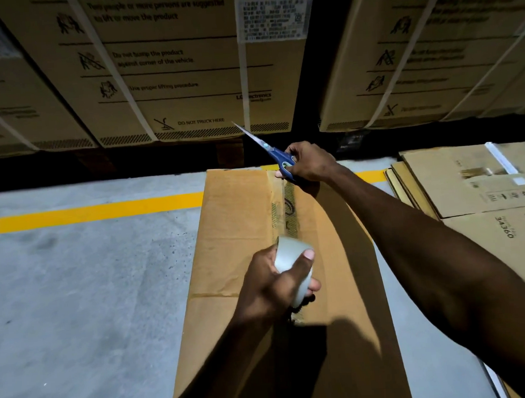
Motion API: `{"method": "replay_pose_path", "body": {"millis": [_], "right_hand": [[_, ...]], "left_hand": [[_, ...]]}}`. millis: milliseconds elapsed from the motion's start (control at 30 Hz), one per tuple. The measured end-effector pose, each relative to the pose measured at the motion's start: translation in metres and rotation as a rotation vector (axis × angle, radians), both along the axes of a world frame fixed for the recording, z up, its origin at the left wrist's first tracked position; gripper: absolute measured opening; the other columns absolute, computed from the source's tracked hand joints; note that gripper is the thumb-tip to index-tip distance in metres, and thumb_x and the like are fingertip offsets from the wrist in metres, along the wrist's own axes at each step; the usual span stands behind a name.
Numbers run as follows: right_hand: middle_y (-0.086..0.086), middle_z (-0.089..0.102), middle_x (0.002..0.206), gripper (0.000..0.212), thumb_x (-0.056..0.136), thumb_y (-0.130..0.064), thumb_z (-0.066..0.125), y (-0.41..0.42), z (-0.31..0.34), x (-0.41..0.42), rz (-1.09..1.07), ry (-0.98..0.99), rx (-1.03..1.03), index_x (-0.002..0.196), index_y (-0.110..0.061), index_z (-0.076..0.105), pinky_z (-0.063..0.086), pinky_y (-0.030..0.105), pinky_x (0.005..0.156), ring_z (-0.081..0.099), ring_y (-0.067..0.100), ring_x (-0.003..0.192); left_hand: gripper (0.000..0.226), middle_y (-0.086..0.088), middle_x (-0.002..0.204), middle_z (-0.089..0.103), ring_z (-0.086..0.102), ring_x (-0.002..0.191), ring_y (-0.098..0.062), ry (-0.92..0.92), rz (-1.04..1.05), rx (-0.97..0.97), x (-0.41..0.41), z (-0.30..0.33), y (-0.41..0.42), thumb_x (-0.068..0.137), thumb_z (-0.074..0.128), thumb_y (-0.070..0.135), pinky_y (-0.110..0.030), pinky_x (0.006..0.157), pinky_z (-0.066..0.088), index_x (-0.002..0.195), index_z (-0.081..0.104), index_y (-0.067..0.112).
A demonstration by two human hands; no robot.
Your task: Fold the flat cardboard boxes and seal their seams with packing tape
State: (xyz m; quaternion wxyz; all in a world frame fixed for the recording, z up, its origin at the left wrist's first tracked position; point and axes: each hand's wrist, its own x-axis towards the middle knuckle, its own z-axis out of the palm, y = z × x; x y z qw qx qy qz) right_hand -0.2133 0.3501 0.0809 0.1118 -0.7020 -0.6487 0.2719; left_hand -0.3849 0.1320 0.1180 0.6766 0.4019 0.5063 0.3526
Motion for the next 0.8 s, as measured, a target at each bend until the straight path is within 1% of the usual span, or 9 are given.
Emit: {"method": "replay_pose_path", "body": {"millis": [67, 167, 233, 300, 367, 433, 500, 667, 800], "right_hand": [[-0.003, 0.069, 0.104, 0.051, 0.072, -0.057, 0.082, -0.003, -0.001, -0.004, -0.014, -0.071, 0.039, 0.108, -0.028, 0.06, 0.047, 0.034, 0.075, 0.064, 0.02, 0.095], [0.002, 0.068, 0.111, 0.056, 0.08, -0.054, 0.078, -0.014, -0.002, -0.012, -0.045, -0.176, 0.121, 0.123, -0.024, 0.058, 0.043, 0.032, 0.075, 0.063, 0.025, 0.1], [0.009, 0.067, 0.111, 0.051, 0.088, -0.045, 0.072, -0.029, -0.001, -0.018, -0.013, -0.295, 0.249, 0.128, -0.018, 0.054, 0.041, 0.035, 0.074, 0.063, 0.032, 0.101], [0.013, 0.068, 0.106, 0.043, 0.095, -0.032, 0.064, -0.048, 0.0, -0.023, 0.062, -0.425, 0.402, 0.131, -0.016, 0.048, 0.039, 0.037, 0.068, 0.065, 0.037, 0.093], [0.013, 0.07, 0.1, 0.04, 0.096, -0.023, 0.061, -0.066, -0.002, -0.024, 0.132, -0.462, 0.494, 0.132, -0.016, 0.047, 0.037, 0.035, 0.06, 0.065, 0.037, 0.084], [0.012, 0.07, 0.1, 0.04, 0.095, -0.021, 0.062, -0.082, -0.006, -0.022, 0.159, -0.43, 0.514, 0.132, -0.016, 0.048, 0.035, 0.034, 0.058, 0.066, 0.036, 0.081], [0.013, 0.07, 0.104, 0.041, 0.093, -0.025, 0.065, -0.094, -0.005, -0.018, 0.122, -0.37, 0.483, 0.131, -0.017, 0.049, 0.037, 0.034, 0.06, 0.066, 0.037, 0.085], [0.006, 0.07, 0.105, 0.047, 0.089, -0.041, 0.071, -0.11, 0.0, -0.009, 0.065, -0.104, 0.372, 0.127, -0.019, 0.055, 0.039, 0.032, 0.064, 0.063, 0.029, 0.087], [-0.005, 0.062, 0.093, 0.049, 0.087, -0.042, 0.075, -0.13, 0.0, -0.011, 0.041, -0.004, 0.375, 0.124, -0.016, 0.057, 0.032, 0.026, 0.056, 0.055, 0.019, 0.075]], "left_hand": [[0.035, -0.016, 0.064, 0.07, 0.065, 0.061, -0.03, -0.027, 0.018, -0.052, 0.001, 0.007, -0.016, 0.075, 0.068, 0.042, -0.035, 0.06, 0.053, 0.083, 0.06, 0.009], [0.036, -0.019, 0.07, 0.072, 0.066, 0.063, -0.031, -0.085, 0.055, -0.128, 0.006, 0.009, -0.042, 0.086, 0.073, 0.037, -0.041, 0.068, 0.056, 0.09, 0.06, 0.004], [0.031, -0.019, 0.072, 0.073, 0.068, 0.063, -0.028, -0.065, 0.06, -0.152, 0.005, 0.006, -0.055, 0.093, 0.07, 0.033, -0.041, 0.072, 0.059, 0.095, 0.06, 0.003], [0.027, -0.02, 0.074, 0.074, 0.07, 0.064, -0.027, -0.015, 0.043, -0.148, 0.0, 0.003, -0.063, 0.095, 0.065, 0.031, -0.035, 0.068, 0.058, 0.096, 0.061, 0.004], [0.033, -0.019, 0.072, 0.074, 0.07, 0.065, -0.027, 0.008, 0.032, -0.125, -0.004, 0.001, -0.067, 0.092, 0.069, 0.039, -0.035, 0.066, 0.055, 0.095, 0.063, 0.007], [0.039, -0.017, 0.069, 0.073, 0.069, 0.062, -0.028, 0.014, 0.03, -0.106, -0.004, 0.0, -0.068, 0.08, 0.066, 0.047, -0.036, 0.064, 0.053, 0.091, 0.063, 0.009], [0.038, -0.017, 0.067, 0.072, 0.068, 0.061, -0.031, 0.006, 0.026, -0.086, -0.002, -0.001, -0.071, 0.078, 0.064, 0.047, -0.036, 0.061, 0.052, 0.088, 0.061, 0.011], [0.03, -0.02, 0.069, 0.072, 0.066, 0.063, -0.034, -0.013, 0.039, -0.048, 0.003, -0.004, -0.077, 0.088, 0.069, 0.042, -0.033, 0.058, 0.048, 0.088, 0.062, 0.013], [0.024, -0.021, 0.068, 0.07, 0.065, 0.063, -0.034, -0.03, 0.076, -0.033, 0.002, -0.003, -0.08, 0.096, 0.064, 0.03, -0.03, 0.052, 0.051, 0.089, 0.062, 0.008]]}}
